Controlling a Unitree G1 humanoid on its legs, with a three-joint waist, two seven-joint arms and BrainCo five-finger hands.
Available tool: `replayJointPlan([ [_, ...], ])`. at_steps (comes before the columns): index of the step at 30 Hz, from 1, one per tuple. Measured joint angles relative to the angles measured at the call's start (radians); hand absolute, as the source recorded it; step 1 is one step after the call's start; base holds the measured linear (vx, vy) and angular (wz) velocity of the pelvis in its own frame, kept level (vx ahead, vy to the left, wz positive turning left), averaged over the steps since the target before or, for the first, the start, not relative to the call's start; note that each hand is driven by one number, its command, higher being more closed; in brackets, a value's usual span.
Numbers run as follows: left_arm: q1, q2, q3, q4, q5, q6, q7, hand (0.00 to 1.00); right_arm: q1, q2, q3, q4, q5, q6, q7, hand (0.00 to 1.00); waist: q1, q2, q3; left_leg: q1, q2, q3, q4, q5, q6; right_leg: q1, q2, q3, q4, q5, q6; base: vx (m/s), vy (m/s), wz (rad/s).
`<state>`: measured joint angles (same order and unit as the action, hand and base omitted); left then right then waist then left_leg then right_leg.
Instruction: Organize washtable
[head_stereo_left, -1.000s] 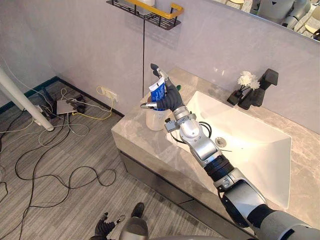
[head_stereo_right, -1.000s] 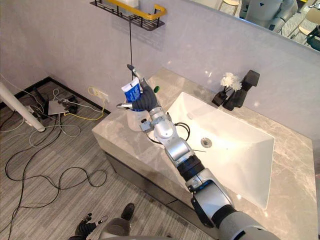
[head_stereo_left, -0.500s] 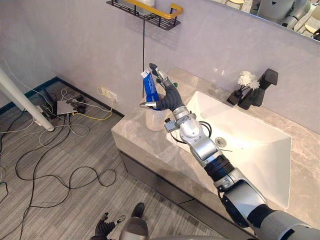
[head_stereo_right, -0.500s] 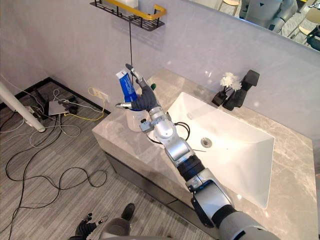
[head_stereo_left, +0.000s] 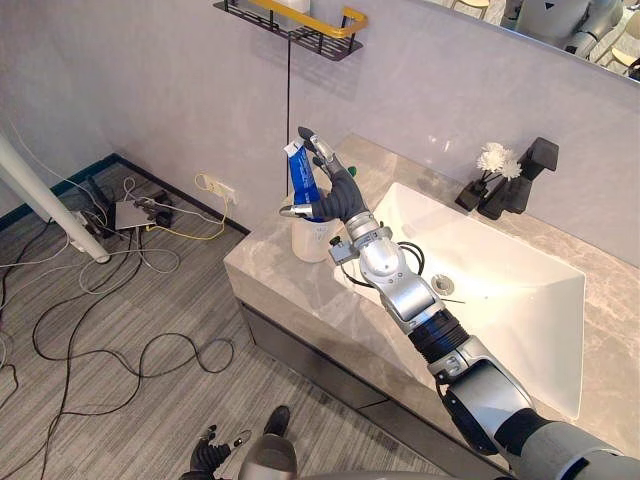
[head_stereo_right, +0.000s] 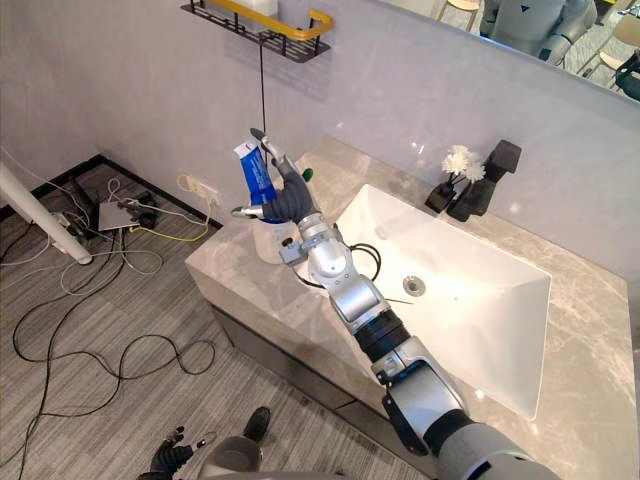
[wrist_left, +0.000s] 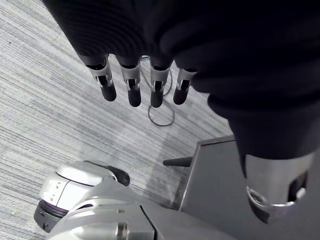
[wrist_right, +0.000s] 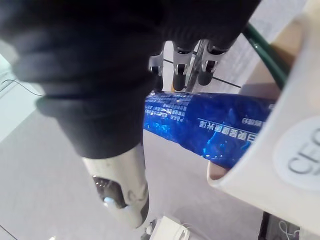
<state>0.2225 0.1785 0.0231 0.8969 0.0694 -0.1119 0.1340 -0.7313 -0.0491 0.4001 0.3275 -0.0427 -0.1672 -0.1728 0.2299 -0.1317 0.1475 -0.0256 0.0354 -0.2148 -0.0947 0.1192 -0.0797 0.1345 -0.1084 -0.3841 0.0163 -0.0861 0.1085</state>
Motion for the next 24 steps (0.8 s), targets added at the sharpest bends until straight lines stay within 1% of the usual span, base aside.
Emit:
replayJointPlan([
  [4,0.000,0.000,0.000,0.001,0.000,0.000,0.000,0.00,0.003,0.000,-0.002,-0.038,-0.008,-0.001,-0.001,0.00,-0.001,0.000,0.000,0.002,0.000,0.001,0.000,0.000,0.000,0.001,0.000,0.001,0.000,0.000,0.000,0.00,0.000,0.00],
  [9,0.000,0.000,0.000,0.004,0.000,0.000,0.000,0.00,0.004,0.000,-0.005,-0.040,-0.007,-0.003,-0.002,0.00,-0.005,0.000,0.000,0.003,0.000,0.003,0.000,0.000,0.000,0.002,0.000,0.001,0.002,0.000,0.000,0.00,0.000,0.00],
  [11,0.000,0.000,0.000,0.007,0.000,0.000,0.000,0.00,0.004,0.000,-0.006,-0.046,-0.007,-0.003,-0.002,0.00,-0.010,0.000,0.000,0.004,0.000,0.003,0.000,0.000,0.000,0.002,-0.001,0.001,0.002,0.000,0.000,0.00,0.000,0.00],
  [13,0.003,0.001,0.000,0.007,0.000,0.000,0.000,0.00,0.017,0.001,-0.008,-0.088,-0.007,-0.005,-0.003,0.00,-0.018,0.001,-0.001,0.004,0.000,0.003,0.000,0.000,0.000,0.002,-0.001,0.002,0.003,0.000,0.000,0.00,0.000,0.00],
  [15,0.006,0.001,0.000,0.011,0.001,0.000,0.000,0.00,0.025,-0.001,-0.010,-0.118,-0.007,-0.011,-0.003,0.00,-0.026,0.004,-0.003,0.006,0.000,0.007,0.000,0.000,0.000,0.002,-0.001,0.005,0.003,0.000,0.000,0.00,0.000,-0.04],
  [17,0.004,-0.002,0.000,0.019,0.001,0.001,0.000,0.00,0.025,-0.004,-0.022,-0.119,-0.007,-0.017,-0.003,0.00,-0.028,0.009,-0.011,0.007,0.001,0.010,0.000,0.000,0.000,0.002,-0.001,0.007,0.002,0.000,0.000,0.00,0.000,-0.02],
  [19,0.003,-0.005,-0.001,0.019,0.001,0.001,0.000,0.00,0.025,-0.017,-0.038,-0.131,-0.007,-0.019,-0.006,0.00,-0.028,0.013,-0.017,0.008,0.001,0.010,0.000,0.000,0.000,0.002,-0.001,0.007,0.002,0.000,0.000,0.00,0.000,0.00],
  [24,0.007,-0.005,-0.001,0.019,0.001,0.001,0.000,0.00,0.023,-0.113,-0.045,-0.341,-0.009,-0.033,-0.020,0.00,-0.039,0.013,-0.018,0.017,0.006,0.027,0.000,0.000,0.000,0.002,0.000,0.027,0.003,0.000,0.000,0.00,-0.002,-0.09],
])
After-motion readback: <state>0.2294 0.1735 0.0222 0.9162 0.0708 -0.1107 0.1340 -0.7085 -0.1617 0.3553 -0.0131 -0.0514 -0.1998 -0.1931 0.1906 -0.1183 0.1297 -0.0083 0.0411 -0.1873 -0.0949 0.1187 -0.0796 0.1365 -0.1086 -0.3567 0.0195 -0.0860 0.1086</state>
